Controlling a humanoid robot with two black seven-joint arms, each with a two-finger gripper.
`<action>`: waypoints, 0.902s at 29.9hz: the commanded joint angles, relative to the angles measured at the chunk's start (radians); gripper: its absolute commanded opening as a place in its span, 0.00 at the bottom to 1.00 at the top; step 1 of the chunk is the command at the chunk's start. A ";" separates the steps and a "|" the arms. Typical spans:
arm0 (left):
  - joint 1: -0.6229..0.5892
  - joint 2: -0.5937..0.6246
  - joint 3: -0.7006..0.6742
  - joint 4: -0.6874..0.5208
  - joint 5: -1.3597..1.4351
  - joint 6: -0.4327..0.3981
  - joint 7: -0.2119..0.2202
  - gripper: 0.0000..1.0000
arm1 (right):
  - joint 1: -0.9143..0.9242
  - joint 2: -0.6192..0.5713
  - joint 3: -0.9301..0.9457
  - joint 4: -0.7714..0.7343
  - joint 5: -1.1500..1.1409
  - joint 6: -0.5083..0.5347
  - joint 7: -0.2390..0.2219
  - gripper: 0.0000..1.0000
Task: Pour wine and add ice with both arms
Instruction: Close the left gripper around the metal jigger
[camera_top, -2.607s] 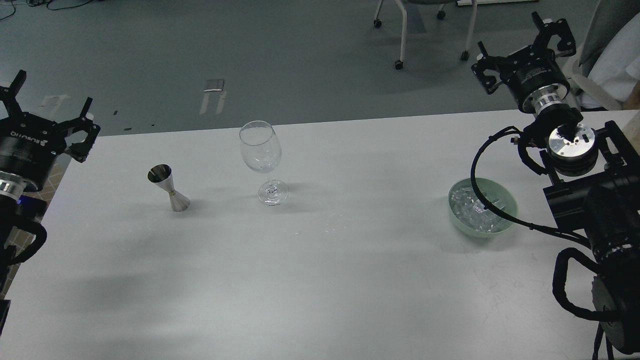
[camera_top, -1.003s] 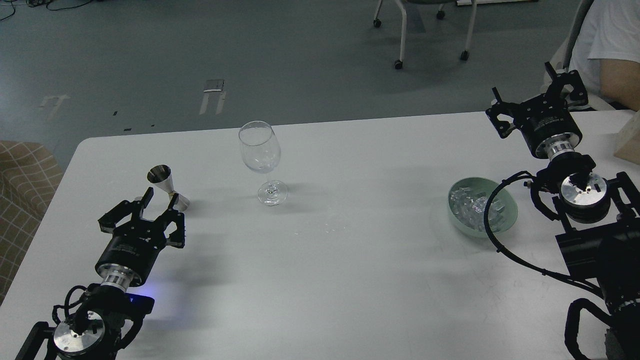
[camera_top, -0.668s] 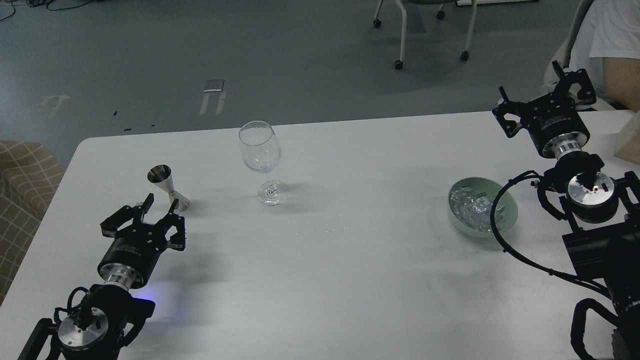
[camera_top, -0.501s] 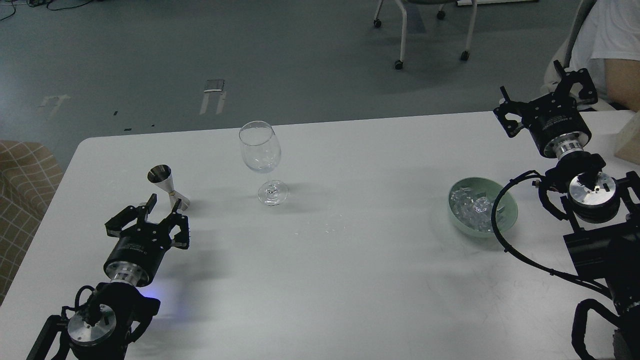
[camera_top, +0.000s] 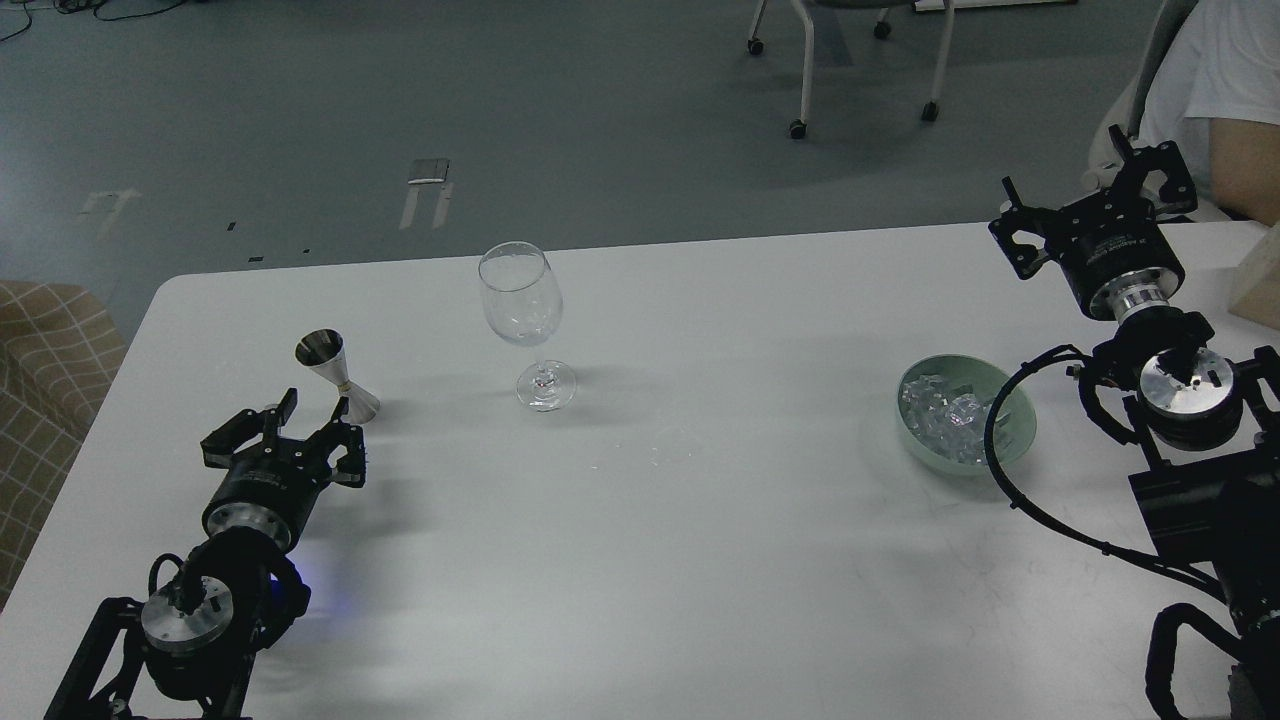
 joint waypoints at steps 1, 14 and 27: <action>-0.036 0.001 0.000 0.055 0.012 -0.003 -0.001 0.63 | -0.002 -0.003 0.000 -0.001 0.000 0.000 0.000 1.00; -0.055 0.003 0.017 0.090 0.012 -0.010 0.004 0.70 | -0.014 -0.017 0.000 0.001 0.000 0.000 0.000 1.00; -0.132 0.006 0.023 0.156 0.017 -0.009 0.004 0.70 | -0.018 -0.017 -0.005 -0.003 0.000 0.000 -0.005 1.00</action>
